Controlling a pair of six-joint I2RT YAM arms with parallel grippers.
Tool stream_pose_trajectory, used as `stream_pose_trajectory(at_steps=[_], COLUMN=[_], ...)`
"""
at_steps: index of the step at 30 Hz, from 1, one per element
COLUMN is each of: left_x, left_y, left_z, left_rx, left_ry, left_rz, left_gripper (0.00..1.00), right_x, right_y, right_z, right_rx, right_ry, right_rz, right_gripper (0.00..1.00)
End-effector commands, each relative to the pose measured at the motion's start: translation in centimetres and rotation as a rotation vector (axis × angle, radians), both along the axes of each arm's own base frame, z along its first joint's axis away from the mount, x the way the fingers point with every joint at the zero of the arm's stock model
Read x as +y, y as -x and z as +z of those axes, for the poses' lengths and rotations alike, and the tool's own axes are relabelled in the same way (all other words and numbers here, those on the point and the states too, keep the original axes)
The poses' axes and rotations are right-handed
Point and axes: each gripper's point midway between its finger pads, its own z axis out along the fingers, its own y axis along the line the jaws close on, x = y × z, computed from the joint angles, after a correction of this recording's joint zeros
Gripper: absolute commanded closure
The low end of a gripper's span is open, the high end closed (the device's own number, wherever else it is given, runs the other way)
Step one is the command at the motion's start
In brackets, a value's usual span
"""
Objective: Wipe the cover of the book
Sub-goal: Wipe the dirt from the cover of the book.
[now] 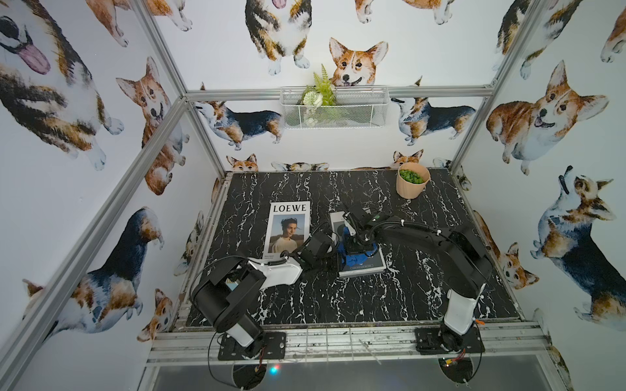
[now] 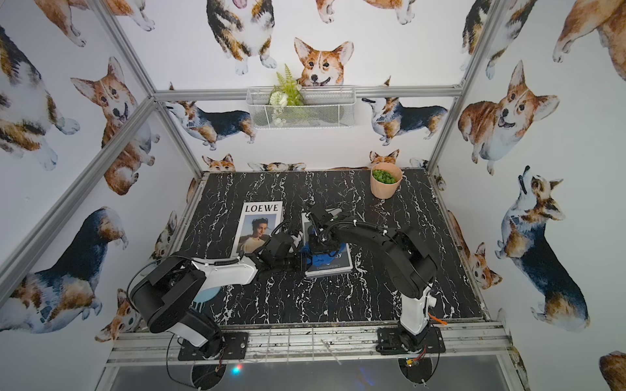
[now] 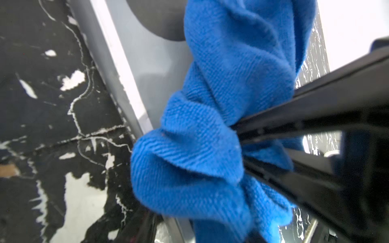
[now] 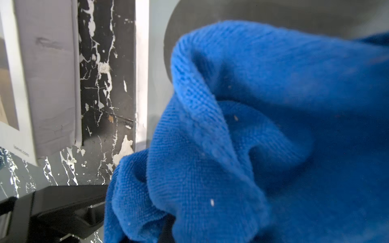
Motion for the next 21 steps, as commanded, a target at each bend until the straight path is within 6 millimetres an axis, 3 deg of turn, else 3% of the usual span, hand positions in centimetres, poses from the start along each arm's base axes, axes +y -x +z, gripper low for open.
stream_pose_trajectory(at_steps=[1, 3, 7, 13, 18, 21], left_x=[3.1, 3.3, 3.4, 3.5, 3.5, 3.5], left_y=[1.7, 1.8, 1.8, 1.8, 1.8, 1.8], left_z=[-3.2, -3.3, -3.2, -3.3, -3.4, -3.4], left_rx=[0.081, 0.081, 0.080, 0.079, 0.081, 0.082], left_ry=[-0.162, -0.168, -0.170, -0.178, -0.177, -0.175], left_rz=[0.030, 0.030, 0.028, 0.030, 0.032, 0.036], left_gripper=[0.52, 0.52, 0.52, 0.52, 0.52, 0.52], right_x=[-7.3, -9.5, -10.8, -7.0, -2.9, -1.4], right_y=[0.9, 0.6, 0.2, -0.5, -1.2, -2.1], right_z=[-2.2, -2.1, -1.6, -1.3, -1.3, -1.9], right_rx=[0.058, 0.053, 0.041, 0.072, 0.064, 0.070], right_ry=[0.195, 0.208, 0.210, 0.062, 0.076, 0.081], right_rz=[-0.080, -0.120, -0.134, -0.155, -0.080, -0.067], right_gripper=[1.00, 1.00, 1.00, 1.00, 1.00, 1.00])
